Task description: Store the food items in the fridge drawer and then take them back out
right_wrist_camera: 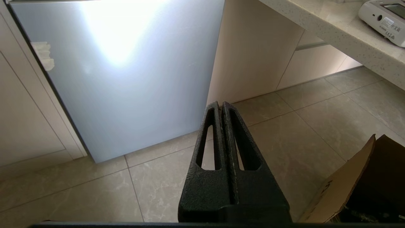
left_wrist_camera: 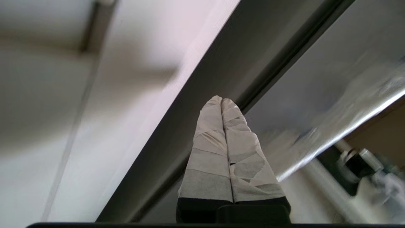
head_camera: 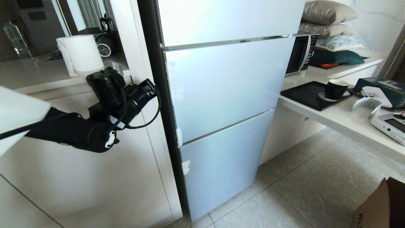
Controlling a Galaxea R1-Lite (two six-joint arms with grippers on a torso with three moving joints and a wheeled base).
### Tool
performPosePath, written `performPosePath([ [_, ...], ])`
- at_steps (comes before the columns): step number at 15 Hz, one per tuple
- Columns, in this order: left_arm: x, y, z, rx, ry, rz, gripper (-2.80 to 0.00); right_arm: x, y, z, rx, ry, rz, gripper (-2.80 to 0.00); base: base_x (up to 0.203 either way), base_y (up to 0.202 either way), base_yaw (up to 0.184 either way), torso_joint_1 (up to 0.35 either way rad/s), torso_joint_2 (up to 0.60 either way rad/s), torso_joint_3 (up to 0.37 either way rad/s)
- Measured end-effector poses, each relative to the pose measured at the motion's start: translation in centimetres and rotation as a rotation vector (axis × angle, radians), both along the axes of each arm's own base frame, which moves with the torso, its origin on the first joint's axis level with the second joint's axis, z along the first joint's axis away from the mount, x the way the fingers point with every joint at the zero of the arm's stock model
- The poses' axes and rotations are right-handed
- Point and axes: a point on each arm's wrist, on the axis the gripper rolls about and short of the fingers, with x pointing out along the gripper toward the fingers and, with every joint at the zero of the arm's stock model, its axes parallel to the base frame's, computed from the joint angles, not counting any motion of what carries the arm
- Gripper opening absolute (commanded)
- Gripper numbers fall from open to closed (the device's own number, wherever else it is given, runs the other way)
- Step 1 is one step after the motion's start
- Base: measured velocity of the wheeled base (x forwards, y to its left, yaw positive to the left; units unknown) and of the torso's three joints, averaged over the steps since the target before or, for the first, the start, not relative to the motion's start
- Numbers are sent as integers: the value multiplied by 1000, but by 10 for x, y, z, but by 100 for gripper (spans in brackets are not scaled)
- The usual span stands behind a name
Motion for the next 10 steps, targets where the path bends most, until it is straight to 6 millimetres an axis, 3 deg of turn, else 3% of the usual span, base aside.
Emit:
performPosePath([
  [2,7,-2,0,-18,-77,0,-280,0,0,0,-1,0,0,-280,0,0,0,0,0,0],
  [10,15,-17,-10,-17,-75,-29,-280,0,0,0,0,0,0,-280,0,0,0,0,0,0],
])
